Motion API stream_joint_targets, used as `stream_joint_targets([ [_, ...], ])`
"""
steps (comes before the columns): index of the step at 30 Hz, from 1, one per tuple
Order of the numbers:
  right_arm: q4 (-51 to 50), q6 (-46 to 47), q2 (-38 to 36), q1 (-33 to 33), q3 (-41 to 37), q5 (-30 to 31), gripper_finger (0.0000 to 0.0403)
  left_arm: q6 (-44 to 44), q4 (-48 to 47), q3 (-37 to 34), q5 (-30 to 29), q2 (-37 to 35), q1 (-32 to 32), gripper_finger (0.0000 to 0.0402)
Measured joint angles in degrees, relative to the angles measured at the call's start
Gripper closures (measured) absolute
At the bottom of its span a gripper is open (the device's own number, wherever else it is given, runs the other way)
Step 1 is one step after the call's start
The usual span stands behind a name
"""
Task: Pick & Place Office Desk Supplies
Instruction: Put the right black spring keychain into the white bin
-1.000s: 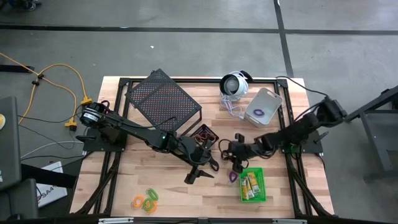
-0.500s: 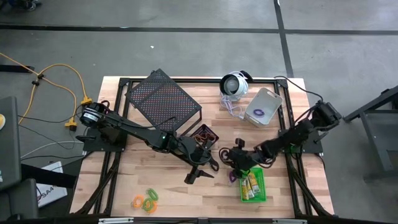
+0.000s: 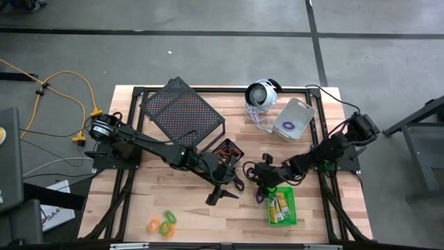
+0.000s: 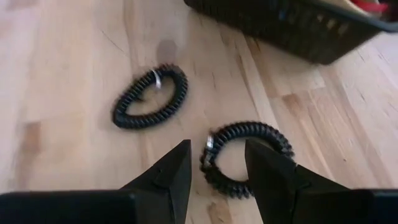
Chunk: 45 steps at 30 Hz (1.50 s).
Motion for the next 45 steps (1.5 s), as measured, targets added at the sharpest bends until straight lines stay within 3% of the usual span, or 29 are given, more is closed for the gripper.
stream_joint_targets([
  [16,-2.64,-1.06,2.63,-2.54,2.4,-2.48,0.0269,0.0,-0.02,0.0,0.02,0.0,0.0,0.0179],
  [37,-2.42,-1.13,2.61,-2.54,2.42,-2.47,0.039,0.0,0.0,0.0,0.02,0.0,-0.02,0.0179],
  [45,-2.36,-1.13,2.61,-2.54,2.42,-2.46,0.0399,0.0,0.0,0.0,0.02,0.0,0.0,0.0179],
])
